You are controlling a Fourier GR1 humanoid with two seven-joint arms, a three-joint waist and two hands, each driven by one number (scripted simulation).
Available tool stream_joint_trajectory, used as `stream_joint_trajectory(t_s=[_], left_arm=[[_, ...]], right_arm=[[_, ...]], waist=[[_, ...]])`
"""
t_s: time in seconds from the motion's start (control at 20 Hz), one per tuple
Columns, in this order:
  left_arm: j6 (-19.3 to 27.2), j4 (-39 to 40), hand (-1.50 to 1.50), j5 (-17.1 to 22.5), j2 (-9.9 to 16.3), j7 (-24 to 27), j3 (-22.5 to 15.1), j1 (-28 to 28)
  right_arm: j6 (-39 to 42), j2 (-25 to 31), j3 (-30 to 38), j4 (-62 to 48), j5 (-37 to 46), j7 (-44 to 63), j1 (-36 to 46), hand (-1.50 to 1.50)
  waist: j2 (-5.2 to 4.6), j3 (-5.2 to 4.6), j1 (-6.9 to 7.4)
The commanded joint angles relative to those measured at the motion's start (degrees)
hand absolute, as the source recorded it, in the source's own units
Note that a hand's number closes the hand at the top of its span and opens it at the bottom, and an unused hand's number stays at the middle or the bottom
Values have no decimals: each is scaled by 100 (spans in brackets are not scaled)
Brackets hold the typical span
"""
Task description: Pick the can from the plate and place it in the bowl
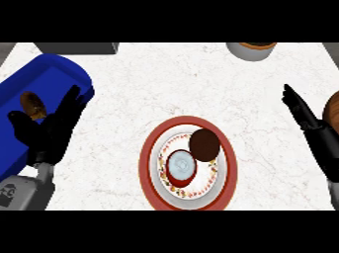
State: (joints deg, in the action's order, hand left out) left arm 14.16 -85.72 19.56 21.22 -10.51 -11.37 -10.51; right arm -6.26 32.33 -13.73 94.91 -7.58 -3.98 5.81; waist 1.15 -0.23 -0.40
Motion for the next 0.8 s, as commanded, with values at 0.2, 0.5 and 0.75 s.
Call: stream_joint_trajectory(t_s=[0.2,0.5,0.75], left_arm=[[487,-271,0,-1073,677,446,227,-275],[492,-200,0,-1181,724,339,309,-324],[668,-546,0,-1561,491,216,54,-151]], right_arm=[[750,-1177,54,295,-1681,-845,-337,150],[-568,-1942,759,-461,-1103,-2123,-951,-150],[-71,-920,450,569,-204,-2265,-1676,-150]], waist=[[-90,61,52],[-119,37,-15],[-96,23,-12]])
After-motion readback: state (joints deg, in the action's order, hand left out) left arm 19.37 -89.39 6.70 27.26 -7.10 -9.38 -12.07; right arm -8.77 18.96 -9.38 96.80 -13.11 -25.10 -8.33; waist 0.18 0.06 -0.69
